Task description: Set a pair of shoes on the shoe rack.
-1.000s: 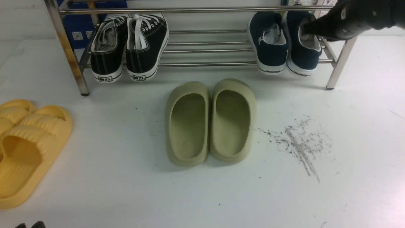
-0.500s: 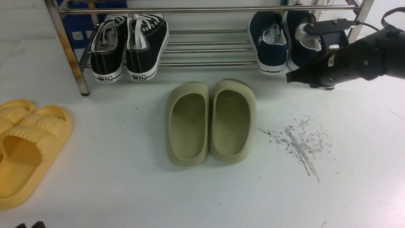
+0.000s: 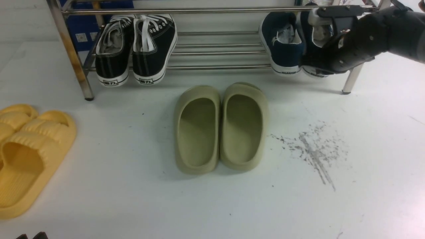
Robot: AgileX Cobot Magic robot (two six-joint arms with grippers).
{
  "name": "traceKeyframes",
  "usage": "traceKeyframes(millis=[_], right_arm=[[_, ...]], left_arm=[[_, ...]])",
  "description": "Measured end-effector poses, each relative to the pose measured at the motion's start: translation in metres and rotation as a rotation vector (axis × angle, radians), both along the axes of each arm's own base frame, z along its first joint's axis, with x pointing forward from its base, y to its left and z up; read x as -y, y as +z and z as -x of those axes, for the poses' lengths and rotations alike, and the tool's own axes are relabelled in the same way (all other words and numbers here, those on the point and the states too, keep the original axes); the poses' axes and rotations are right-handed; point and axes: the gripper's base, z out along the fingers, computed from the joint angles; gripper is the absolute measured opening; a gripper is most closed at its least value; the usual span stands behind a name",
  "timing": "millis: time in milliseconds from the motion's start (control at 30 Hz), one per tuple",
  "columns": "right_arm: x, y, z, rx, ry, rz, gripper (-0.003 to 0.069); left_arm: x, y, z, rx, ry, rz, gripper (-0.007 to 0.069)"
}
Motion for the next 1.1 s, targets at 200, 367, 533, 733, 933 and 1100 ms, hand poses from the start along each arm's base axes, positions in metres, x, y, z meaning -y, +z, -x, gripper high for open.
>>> traceKeyframes(millis=[200,367,533,733,933,1100], right_arm=[[0.004,0.005,0.002,-0.024,-0.006,0.025,0.0008],[0.014,0.026,0.010,-0.007,-0.013,0.058,0.0010],[0.015,0.070,0.029,0.065,0.038,0.093,0.0011],[0.010,0.102,0.075,0.100,0.109,0.046,0.0013],[0.022,0.125,0.146,0.240,0.111,-0.016,0.0014],[0.036,0.147,0.217,0.420,0.102,-0.086,0.0015]], left_arm=[[0.000,0.000,0.000,0.000,0.000,0.000,0.0239],[0.000,0.000,0.000,0.000,0.000,0.000,0.0239],[0.000,0.000,0.000,0.000,0.000,0.000,0.0239],[0.000,0.000,0.000,0.000,0.000,0.000,0.0239],[0.000,0.000,0.000,0.000,0.000,0.000,0.0239],[0.000,0.000,0.000,0.000,0.000,0.000,0.0239]])
